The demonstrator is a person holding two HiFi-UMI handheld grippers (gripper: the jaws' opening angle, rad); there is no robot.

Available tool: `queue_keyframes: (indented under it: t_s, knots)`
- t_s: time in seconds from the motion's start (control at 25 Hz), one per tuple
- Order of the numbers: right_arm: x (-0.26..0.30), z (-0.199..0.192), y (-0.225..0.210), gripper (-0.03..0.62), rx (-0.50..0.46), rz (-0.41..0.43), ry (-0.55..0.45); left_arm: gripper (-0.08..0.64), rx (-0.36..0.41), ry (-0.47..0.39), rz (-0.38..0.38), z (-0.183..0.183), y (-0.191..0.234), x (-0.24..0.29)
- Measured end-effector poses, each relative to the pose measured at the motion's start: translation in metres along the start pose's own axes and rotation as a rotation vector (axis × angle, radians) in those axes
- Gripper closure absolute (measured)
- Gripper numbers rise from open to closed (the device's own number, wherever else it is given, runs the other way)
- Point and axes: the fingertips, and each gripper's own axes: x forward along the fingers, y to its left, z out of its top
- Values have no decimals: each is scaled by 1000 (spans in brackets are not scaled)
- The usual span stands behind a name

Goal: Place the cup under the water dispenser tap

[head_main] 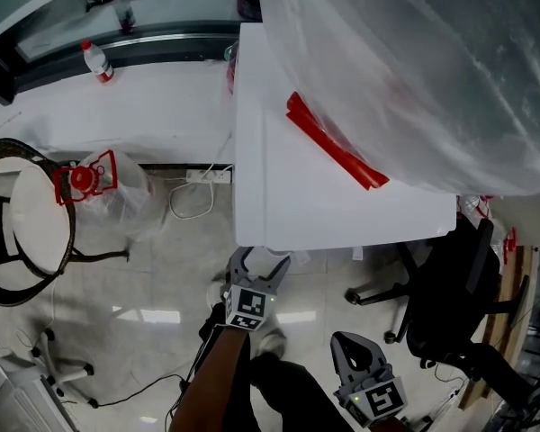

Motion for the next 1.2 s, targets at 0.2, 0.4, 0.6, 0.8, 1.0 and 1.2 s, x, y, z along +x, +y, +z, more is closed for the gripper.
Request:
queue_keyframes:
  t_s: [0.2,0.4,0.6,0.8,1.0,1.2]
  knots:
    - [-6,12,4,594,2,11,-21,233,1,10,25,5,-2,-17]
    - [-19,31,11,594,-9,28,-44,233,-28,6,46,20,-7,-41]
    - [-35,54,13,594,-26,33,-66,233,-59,-14,76,43,-7,-66]
    - [-54,75,16,594,-32,34,-90,233,-68,-29,91,67,-8,-93]
    - [-77,95,10,594,33,22,-105,233,-49,-30,90,95,-18,-118]
    - [-103,120,11,594,16,7,-123,233,-74,-31,98,121,-28,-146]
